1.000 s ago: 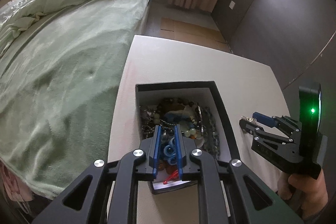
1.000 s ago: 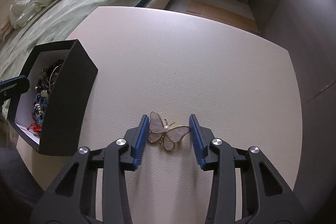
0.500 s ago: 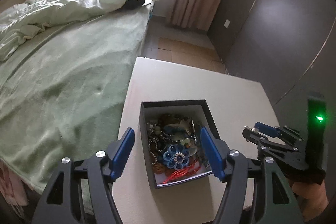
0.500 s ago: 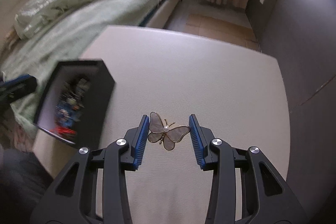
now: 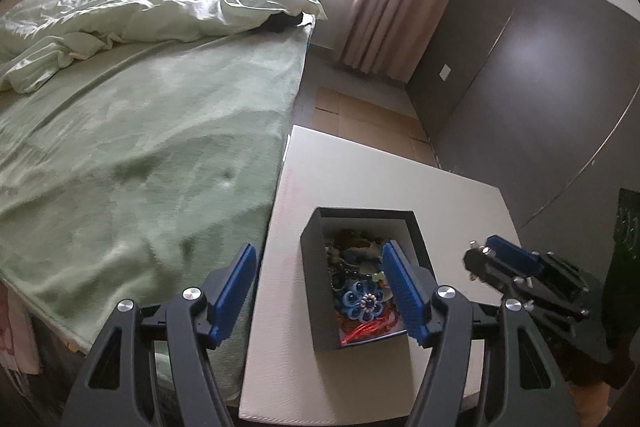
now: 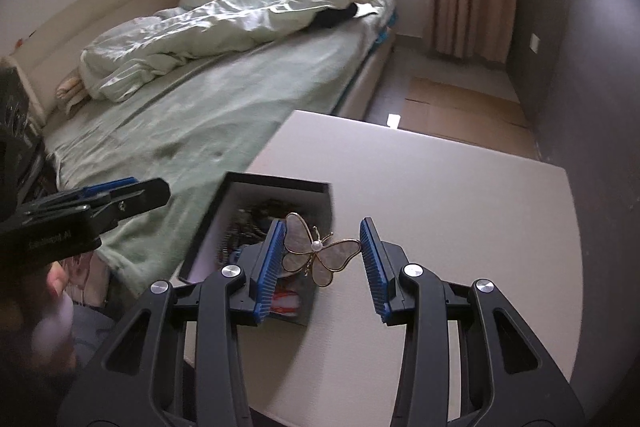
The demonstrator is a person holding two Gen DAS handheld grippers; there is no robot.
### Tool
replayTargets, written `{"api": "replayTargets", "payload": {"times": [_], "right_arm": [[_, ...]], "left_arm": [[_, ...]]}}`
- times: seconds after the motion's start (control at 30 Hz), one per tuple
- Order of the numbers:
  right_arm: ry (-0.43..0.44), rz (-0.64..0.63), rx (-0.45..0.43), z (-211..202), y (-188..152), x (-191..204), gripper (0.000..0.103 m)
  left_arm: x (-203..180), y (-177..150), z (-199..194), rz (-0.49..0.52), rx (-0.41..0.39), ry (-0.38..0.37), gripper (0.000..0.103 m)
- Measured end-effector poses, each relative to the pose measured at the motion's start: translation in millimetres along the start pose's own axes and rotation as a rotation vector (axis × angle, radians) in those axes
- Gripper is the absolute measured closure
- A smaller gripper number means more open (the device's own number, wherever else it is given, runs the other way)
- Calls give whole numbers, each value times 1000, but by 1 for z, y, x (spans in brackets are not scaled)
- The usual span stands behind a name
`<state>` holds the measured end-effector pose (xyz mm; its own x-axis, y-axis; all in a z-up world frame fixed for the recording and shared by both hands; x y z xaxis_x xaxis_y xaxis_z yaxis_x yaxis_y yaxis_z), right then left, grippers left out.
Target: Organize jewelry
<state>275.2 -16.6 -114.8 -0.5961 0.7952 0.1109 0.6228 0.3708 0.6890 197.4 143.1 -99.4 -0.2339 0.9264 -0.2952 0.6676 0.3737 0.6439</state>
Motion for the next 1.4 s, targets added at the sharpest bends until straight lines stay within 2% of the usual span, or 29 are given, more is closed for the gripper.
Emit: {"api": "replayTargets", "payload": {"times": [0.17, 0.2, 0.23, 0.27, 0.57, 0.73, 0.87, 0.9, 1.03, 1.17, 1.4], "right_arm": [[26, -52, 23, 6, 3, 22, 63], [20, -56, 27, 6, 2, 24, 50], [9, -58, 26, 5, 3, 26, 27], [-4, -65, 6, 1, 3, 27, 22], [-53, -51, -30, -30, -4, 16, 21], [-77, -26, -67, -56, -8, 8, 10], [-95, -4, -84, -77, -11, 5, 9], [-91, 2, -95, -85, -12, 5, 6], [-103, 9, -133, -109, -17, 7, 5], [-102, 39, -130, -128, -25, 6, 5], [-119, 72, -170, -165, -48, -1, 5]], "left_arm": [[9, 2, -10, -29, -15, -13, 40], [10, 3, -11, -32, -19, -13, 39], [9, 4, -14, -34, -25, -13, 37], [9, 4, -17, -34, -32, -12, 33], [-10, 4, -52, 3, -140, 8, 9], [-22, 1, -67, 24, -169, -2, 9], [-30, -2, -84, 33, -205, -4, 9], [-32, -4, -88, 37, -215, -5, 9], [-43, -14, -106, 74, -239, -19, 9], [-52, -25, -128, 98, -257, -26, 9], [-63, -42, -164, 172, -293, -10, 9]]}}
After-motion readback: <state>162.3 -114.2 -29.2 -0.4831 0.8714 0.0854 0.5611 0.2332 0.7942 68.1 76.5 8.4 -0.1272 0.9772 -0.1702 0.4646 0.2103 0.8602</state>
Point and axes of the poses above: each gripper's, at about its wrist camera, not at the fingertips, and z roughly the way its jaws point, x to its left, y to its top, the point moved 4 cm from there along z, roughly the way its jaws point, and after that the axes turned 1 degree about -x, right-handed, at the moved point
